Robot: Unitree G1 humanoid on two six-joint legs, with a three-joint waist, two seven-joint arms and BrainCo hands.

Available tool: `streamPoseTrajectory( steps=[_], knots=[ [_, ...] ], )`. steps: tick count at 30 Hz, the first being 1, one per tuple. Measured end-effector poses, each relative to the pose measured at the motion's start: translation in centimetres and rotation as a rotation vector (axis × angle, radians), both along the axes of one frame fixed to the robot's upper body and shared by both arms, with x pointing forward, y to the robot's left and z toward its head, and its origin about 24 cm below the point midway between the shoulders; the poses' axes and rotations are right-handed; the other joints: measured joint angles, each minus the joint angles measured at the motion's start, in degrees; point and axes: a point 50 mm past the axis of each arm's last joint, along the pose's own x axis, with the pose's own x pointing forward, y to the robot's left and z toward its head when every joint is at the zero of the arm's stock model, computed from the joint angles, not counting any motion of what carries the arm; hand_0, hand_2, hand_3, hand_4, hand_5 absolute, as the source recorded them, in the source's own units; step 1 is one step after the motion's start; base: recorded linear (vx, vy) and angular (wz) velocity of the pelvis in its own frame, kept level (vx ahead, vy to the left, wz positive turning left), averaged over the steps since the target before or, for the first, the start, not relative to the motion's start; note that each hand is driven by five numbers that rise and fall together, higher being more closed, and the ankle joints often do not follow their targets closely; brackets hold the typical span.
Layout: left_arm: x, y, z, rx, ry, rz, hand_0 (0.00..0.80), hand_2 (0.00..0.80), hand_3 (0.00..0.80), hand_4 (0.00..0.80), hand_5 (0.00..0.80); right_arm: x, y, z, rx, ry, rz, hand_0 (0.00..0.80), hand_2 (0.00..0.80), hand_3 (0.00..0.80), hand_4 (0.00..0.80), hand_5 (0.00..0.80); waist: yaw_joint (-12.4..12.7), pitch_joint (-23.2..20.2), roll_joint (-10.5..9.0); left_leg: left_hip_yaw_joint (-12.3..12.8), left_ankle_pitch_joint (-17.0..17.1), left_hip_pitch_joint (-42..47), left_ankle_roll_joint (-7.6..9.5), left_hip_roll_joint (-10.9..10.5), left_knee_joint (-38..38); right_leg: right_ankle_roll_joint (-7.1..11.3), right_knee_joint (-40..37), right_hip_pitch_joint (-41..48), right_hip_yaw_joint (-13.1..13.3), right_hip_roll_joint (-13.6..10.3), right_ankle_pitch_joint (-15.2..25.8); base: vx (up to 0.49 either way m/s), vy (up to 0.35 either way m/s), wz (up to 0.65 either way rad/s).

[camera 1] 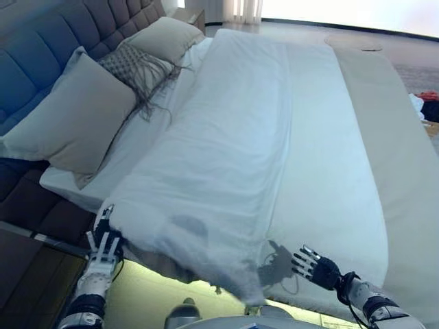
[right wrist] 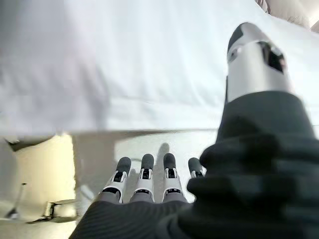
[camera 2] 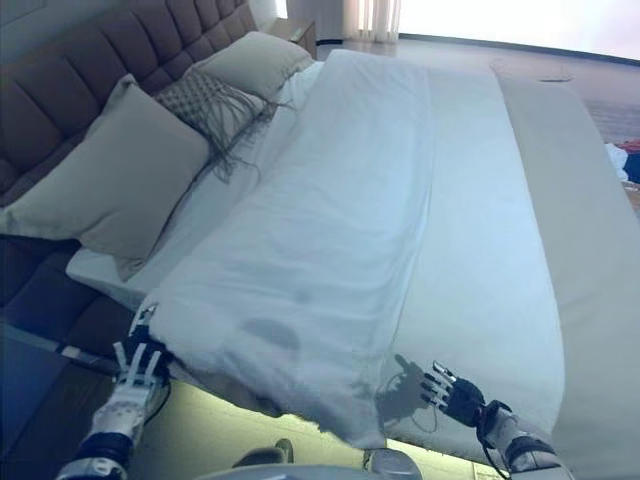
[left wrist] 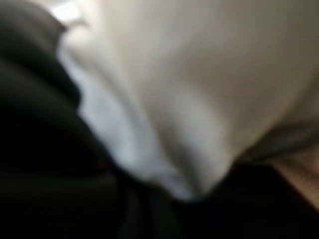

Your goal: Make the bed neatly

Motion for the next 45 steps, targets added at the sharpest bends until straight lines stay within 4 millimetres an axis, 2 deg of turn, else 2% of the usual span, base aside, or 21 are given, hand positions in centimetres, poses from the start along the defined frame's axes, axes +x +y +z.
streamPoseTrajectory(
  steps=[2, 8, 15, 25, 33, 37, 40, 43, 45],
  knots=[
    [-0.5, 1.3, 0.0, 0.004, 0.024, 0.031, 0.8, 0.8, 0.8, 0.8, 0.8, 0.1, -0.1, 0.0, -0.003, -0.001, -0.003, 0.0, 0.0, 0.0, 0.0, 0.0, 0.0, 0.0, 0.26, -1.0, 0.0, 0.0, -0.01, -0.1, -0.3, 0.18, -0.1, 0.0, -0.2, -0.2, 0.0, 0.016, 0.086, 0.02],
    [-1.7, 3.5, -0.1, 0.027, 0.094, 0.073, 0.8, 0.8, 0.8, 0.8, 0.8, -0.3, -0.4, -0.1, -0.01, 0.013, -0.014, 0.0, 0.0, 0.0, 0.0, 0.0, -0.1, 0.0, 0.3, -1.2, 0.0, 0.0, 0.01, -0.3, -0.9, 0.59, -0.2, 0.2, -1.4, -0.5, -0.4, 0.004, 0.068, 0.01],
    [-2.9, 5.8, 0.3, -0.015, 0.105, 0.168, 0.8, 0.8, 0.8, 0.8, 0.8, -0.4, -2.0, 0.5, -0.05, -0.011, -0.058, 0.0, 0.0, 0.0, 0.0, 0.0, -0.2, 0.0, 0.29, -2.4, 0.0, 0.0, 0.0, -0.4, -1.1, 0.73, -0.1, -0.2, -1.8, -0.8, -0.5, -0.008, 0.062, -0.05],
    [-3.3, 5.7, -0.6, -0.054, 0.14, 0.2, 0.8, 0.8, 0.8, 0.8, 0.8, -1.2, -3.3, 0.6, -0.078, 0.022, -0.088, 0.0, 0.0, 0.0, 0.0, 0.0, -0.2, 0.0, 0.29, -3.2, -0.5, -0.6, -0.73, -0.4, -0.5, 0.86, 0.0, -0.7, -2.2, -0.8, -0.5, -0.035, 0.074, -0.01],
    [-2.0, 4.1, -1.2, -0.09, 0.132, 0.169, 0.8, 0.8, 0.8, 0.8, 0.8, -0.9, -4.4, 1.4, -0.118, 0.001, -0.09, 0.0, 0.0, 0.0, 0.0, 0.0, 0.4, 0.2, 0.19, -4.1, -1.1, -6.6, -0.94, -0.4, 3.2, 0.5, 0.7, -4.2, -3.3, -1.0, -0.1, -0.155, 0.049, 0.09],
    [-0.8, 3.0, -1.3, -0.106, 0.119, 0.154, 0.8, 0.8, 0.8, 0.8, 0.8, -0.6, -4.5, 1.6, -0.125, -0.007, -0.086, 0.0, 0.0, 0.0, 0.0, 0.0, 1.3, 2.3, -1.06, -4.1, -1.2, -8.9, -1.14, 0.0, 4.8, 0.56, 1.2, -5.2, -4.2, -0.7, -0.5, -0.12, -0.049, 0.13],
    [0.7, 2.8, -0.4, -0.097, 0.076, 0.151, 0.8, 0.8, 0.8, 0.8, 0.8, 0.8, -4.2, 2.1, -0.121, -0.045, -0.075, 0.0, 0.0, 0.0, 0.0, 0.0, 1.6, 6.8, -3.26, -4.1, -1.3, -11.2, -1.23, 0.7, 7.2, 0.1, 3.6, -6.4, -5.1, -0.6, -1.6, -0.096, -0.083, 0.23],
    [1.8, 2.7, 0.3, -0.085, 0.049, 0.151, 0.8, 0.8, 0.8, 0.8, 0.8, 2.0, -3.9, 2.7, -0.11, -0.088, -0.078, 0.0, 0.0, 0.0, 0.0, 0.0, 1.7, 9.1, -5.93, -4.1, -1.7, -14.7, -1.29, 1.6, 10.2, -0.67, 7.3, -8.9, -5.3, -0.6, -3.2, -0.089, -0.06, 0.28],
    [2.5, 2.4, 0.6, -0.075, 0.044, 0.13, 0.8, 0.8, 0.8, 0.8, 0.8, 2.6, -3.8, 3.0, -0.107, -0.107, -0.079, 0.0, 0.0, 0.0, 0.0, 0.0, 1.9, 10.2, -6.84, -4.2, -2.4, -16.4, -1.11, 2.1, 12.4, -0.69, 9.5, -9.7, -5.2, -0.8, -4.6, -0.077, -0.045, 0.29]
  ],
)
